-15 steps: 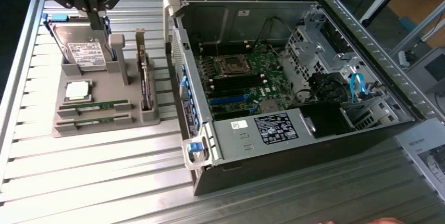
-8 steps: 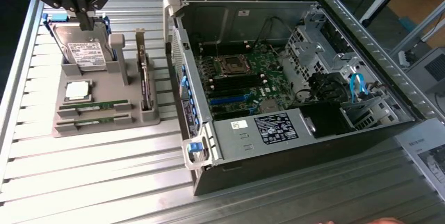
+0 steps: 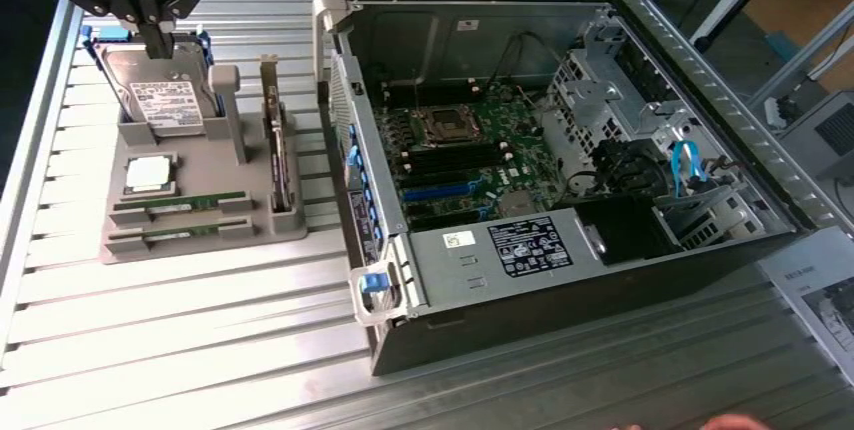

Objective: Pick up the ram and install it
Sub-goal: 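Reach for the ram, then pick up the ram and move it above insertion slot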

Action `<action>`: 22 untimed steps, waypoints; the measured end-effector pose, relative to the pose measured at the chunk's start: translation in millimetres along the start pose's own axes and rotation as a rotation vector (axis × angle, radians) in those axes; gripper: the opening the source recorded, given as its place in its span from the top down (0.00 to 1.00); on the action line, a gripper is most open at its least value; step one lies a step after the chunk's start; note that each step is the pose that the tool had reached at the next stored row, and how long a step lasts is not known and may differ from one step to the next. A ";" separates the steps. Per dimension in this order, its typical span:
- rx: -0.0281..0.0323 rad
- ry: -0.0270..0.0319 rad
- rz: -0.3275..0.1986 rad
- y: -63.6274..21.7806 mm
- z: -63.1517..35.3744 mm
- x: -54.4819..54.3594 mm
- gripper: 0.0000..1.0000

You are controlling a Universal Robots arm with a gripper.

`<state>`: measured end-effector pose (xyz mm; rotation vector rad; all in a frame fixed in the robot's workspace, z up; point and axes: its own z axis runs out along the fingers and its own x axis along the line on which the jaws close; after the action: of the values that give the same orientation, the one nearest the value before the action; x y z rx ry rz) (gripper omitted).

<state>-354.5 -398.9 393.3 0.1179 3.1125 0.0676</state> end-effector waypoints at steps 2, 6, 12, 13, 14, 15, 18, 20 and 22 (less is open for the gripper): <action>0.0000 0.0000 0.000 0.0 0.0 0.0 0.90; -0.0001 0.0000 0.000 -1.3 0.0 0.1 0.90; 0.0000 0.0001 0.000 -9.7 -0.4 -0.7 0.90; 0.0000 0.0000 0.000 -11.3 -0.5 -0.8 0.90; 0.0000 0.0000 0.000 -12.9 -0.5 -1.0 0.90; -0.0001 -0.0001 0.000 -13.7 -0.5 -1.0 0.90; -0.0001 -0.0001 0.000 -13.8 -0.5 -1.0 0.90; 0.0000 0.0000 0.000 -13.8 -0.6 -1.0 0.90; 0.0000 0.0000 0.000 -13.8 -0.6 -1.0 0.90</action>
<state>-354.6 -412.8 393.3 0.1180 3.1125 0.0676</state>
